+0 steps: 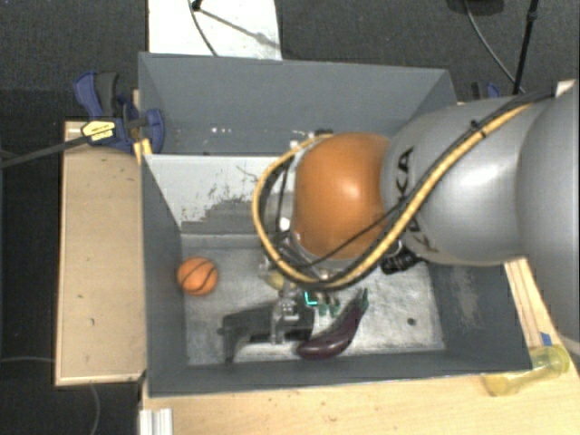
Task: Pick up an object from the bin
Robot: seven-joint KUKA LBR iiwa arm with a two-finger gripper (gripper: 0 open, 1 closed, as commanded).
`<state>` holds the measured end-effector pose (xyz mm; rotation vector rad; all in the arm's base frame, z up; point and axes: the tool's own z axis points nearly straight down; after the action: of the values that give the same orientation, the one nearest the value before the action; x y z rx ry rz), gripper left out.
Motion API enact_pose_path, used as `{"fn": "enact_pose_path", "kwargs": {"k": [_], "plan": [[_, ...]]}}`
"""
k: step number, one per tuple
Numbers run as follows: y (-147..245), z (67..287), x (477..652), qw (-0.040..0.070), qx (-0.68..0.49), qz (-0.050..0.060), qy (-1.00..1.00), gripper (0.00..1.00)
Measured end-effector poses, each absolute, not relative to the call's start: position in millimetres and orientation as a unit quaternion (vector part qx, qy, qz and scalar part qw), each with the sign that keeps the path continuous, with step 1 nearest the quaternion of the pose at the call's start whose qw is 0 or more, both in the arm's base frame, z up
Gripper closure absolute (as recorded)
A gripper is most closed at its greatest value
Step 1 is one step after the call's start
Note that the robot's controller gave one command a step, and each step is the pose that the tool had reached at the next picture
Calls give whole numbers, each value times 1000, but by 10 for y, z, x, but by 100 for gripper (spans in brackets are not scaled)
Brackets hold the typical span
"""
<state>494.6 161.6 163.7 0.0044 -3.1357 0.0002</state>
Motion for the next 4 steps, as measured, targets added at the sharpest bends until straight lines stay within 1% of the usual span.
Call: {"fn": "enact_pose_path", "kwargs": {"k": [1,2,3,4], "plan": [[1609,1676,4967,-1,-1,-1,-1000,0],[1690,722,4838,-5,23,-2,-1000,100],[1690,722,4838,-5,22,-2,-1000,100],[1685,1185,4781,5,21,1,-1000,100]]}}
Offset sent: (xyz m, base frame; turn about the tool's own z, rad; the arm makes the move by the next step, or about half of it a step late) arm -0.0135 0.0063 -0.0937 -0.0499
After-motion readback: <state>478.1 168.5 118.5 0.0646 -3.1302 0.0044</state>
